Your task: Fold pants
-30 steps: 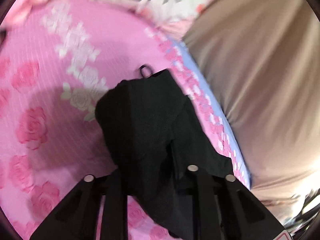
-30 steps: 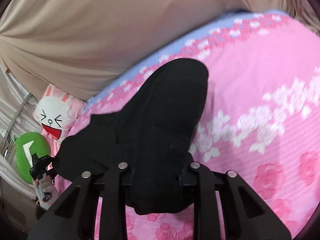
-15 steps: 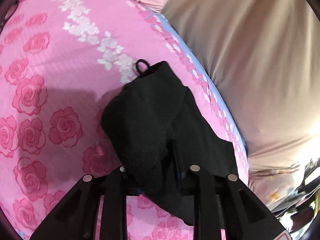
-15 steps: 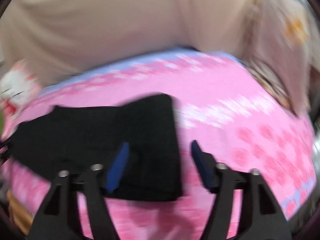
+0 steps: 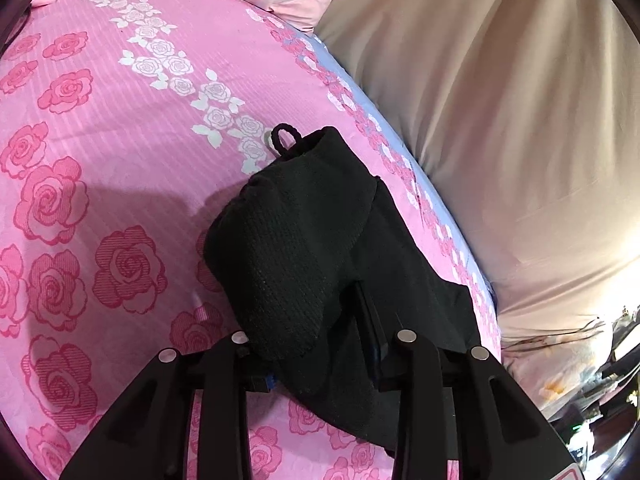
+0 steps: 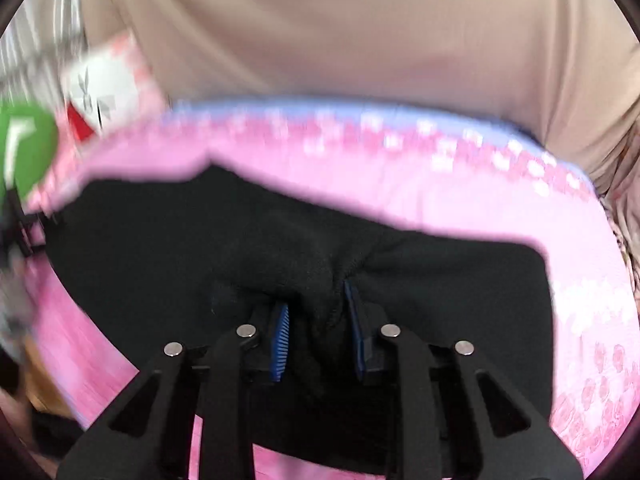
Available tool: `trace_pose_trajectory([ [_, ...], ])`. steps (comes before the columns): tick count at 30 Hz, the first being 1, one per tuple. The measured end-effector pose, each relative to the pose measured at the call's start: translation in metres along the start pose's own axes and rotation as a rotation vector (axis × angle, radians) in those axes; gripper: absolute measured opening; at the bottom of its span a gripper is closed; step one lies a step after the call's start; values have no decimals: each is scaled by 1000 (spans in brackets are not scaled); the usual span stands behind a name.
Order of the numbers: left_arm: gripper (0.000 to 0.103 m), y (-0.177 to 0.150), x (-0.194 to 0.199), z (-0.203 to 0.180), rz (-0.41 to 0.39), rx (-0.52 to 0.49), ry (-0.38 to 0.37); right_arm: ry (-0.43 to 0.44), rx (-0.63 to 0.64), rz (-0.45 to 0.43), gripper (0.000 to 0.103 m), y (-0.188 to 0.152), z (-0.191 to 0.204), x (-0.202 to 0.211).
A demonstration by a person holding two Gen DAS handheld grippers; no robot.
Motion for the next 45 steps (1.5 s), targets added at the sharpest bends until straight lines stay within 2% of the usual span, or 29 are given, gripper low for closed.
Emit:
trace_pose_trajectory([
  [3,33,0,0,1,-1,11,-14,90,13,-13,24,15,33,-8],
  [4,33,0,0,1,-1,12,-17,103,28,11,24,11,43,-20],
  [6,33,0,0,1,-1,17,-21,110,80,130,24,-16,64,-67],
  [7,34,-1,2,2,0,18,-24,92,102,181,26,-28,68,-86],
  [8,34,-1,2,3,0,21,-29,62,132,191,30,-38,69,-97],
  [10,37,0,1,3,2,24,-39,64,126,152,35,-36,71,-84],
  [12,37,3,-1,3,6,24,-40,101,42,119,51,-25,59,-62],
  [13,36,3,-1,2,5,21,-36,97,-8,67,58,-17,42,-42],
  [14,33,4,0,-2,-1,2,-28,80,-34,38,68,-15,35,-29],
  [15,27,5,0,-6,-10,-16,-19,53,-68,6,73,-14,18,-15],
  [16,20,6,4,-13,-36,-52,3,23,-102,-19,74,-14,0,-1],
  [18,14,8,16,-39,-88,-130,34,-36,-173,-43,74,-19,-40,19],
  [20,12,10,27,-68,-121,-185,26,-84,-251,-59,74,-31,-78,37],
  [23,12,2,51,-144,-163,-340,-11,-118,-331,-82,74,-49,-114,54],
  [25,12,-15,62,-206,-167,-466,-58,-115,-367,-101,74,-61,-127,64],
  [28,13,-60,56,-290,-113,-631,-130,-98,-385,-112,74,-66,-136,65],
  [29,14,-84,46,-318,-72,-683,-156,-92,-389,-116,74,-69,-134,66],
  [30,21,-101,37,-333,-38,-709,-177,-79,-394,-118,74,-71,-137,67],
  [31,42,-122,26,-348,-1,-737,-200,-75,-396,-120,74,-72,-137,68],
  [33,70,-162,-3,-367,77,-784,-237,-67,-403,-124,74,-73,-138,71],
  [35,70,-187,-21,-365,105,-778,-237,-62,-405,-134,74,-75,-137,79],
  [37,70,-191,-27,-358,138,-746,-262,-61,-394,-140,74,-74,-137,86],
  [38,70,-190,-29,-355,142,-722,-267,-64,-383,-143,76,-74,-135,90],
  [41,70,-173,-25,-329,100,-662,-212,-73,-367,-108,92,-78,-134,81],
  [45,70,-151,-16,-299,73,-606,-153,-32,-362,-17,92,-99,-122,56],
])
Point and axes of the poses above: each gripper's, at about its wrist camera, not at the fingertips, and x roughly against the way its jaws point, z to its left, y to its top, the point moved 6 cm from there along -x, roughly the way its jaws point, and after that the axes turned 1 degree about y, right-handed, at the moved point
